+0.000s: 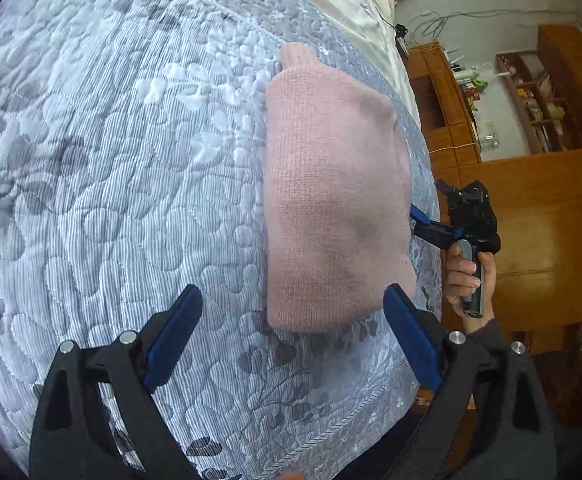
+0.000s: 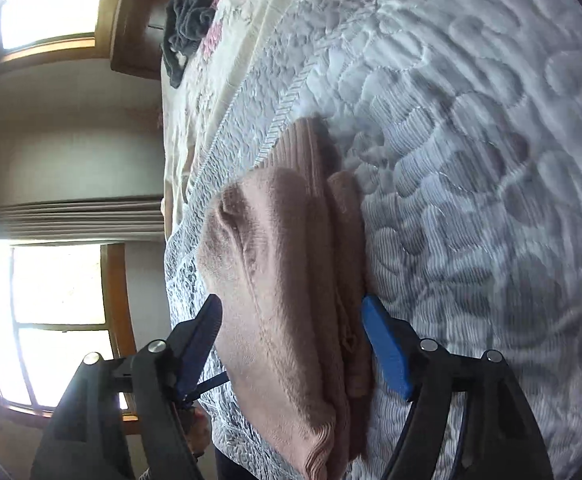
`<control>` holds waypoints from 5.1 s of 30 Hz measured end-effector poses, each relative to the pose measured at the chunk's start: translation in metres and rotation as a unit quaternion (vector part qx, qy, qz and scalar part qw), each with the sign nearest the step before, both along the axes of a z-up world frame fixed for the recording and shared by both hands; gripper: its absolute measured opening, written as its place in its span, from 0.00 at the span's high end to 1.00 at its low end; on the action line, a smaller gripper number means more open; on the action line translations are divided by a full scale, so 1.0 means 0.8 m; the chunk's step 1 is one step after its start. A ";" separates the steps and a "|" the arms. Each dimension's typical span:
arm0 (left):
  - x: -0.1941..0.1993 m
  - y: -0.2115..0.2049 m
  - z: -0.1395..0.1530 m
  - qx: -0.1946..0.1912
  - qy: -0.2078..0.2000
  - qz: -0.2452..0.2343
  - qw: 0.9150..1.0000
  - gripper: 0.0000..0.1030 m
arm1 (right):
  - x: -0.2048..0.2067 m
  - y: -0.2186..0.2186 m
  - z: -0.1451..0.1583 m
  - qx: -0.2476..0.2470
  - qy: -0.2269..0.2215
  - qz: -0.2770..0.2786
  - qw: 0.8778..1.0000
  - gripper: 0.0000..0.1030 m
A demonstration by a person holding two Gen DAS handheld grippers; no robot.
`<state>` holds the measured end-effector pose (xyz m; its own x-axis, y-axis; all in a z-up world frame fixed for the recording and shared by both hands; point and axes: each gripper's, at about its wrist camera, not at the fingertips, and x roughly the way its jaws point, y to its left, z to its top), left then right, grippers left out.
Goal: Fold small clothes
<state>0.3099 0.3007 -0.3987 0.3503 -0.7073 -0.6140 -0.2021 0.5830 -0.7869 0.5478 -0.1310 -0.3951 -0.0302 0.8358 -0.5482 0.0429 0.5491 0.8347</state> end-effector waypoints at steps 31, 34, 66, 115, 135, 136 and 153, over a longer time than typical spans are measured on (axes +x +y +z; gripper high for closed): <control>0.062 -0.097 -0.041 -0.018 0.023 -0.078 0.997 0.61 | 0.020 0.074 -0.022 -0.018 -0.047 0.023 0.998 0.51; 0.064 -0.097 -0.024 0.002 0.020 -0.080 0.997 0.66 | 0.016 0.073 -0.010 -0.014 -0.055 0.013 0.998 0.53; -0.247 0.072 -0.009 0.036 0.085 0.056 0.994 0.42 | -0.206 0.268 -0.033 -0.017 -0.016 0.136 0.990 0.38; -0.199 0.051 0.110 0.170 -0.083 -0.028 0.982 0.58 | -0.349 0.269 0.101 -0.210 -0.253 0.222 0.918 0.93; -0.380 -0.003 0.190 0.391 -0.021 0.045 0.919 0.05 | -0.522 0.206 0.176 -0.325 -0.288 0.156 0.887 0.08; -0.394 -0.012 0.206 0.408 -0.022 0.051 0.911 0.05 | -0.538 0.204 0.192 -0.350 -0.301 0.148 0.875 0.07; -0.551 -0.097 0.434 0.466 -0.131 0.091 0.870 0.03 | -0.697 0.199 0.418 -0.397 -0.421 0.064 0.813 0.04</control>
<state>-0.1311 0.2234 -0.0511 0.6190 0.1372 -0.7733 -0.2432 0.9697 -0.0226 -0.0101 0.0284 -0.0608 0.5765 0.2286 -0.7845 -0.4597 0.8845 -0.0800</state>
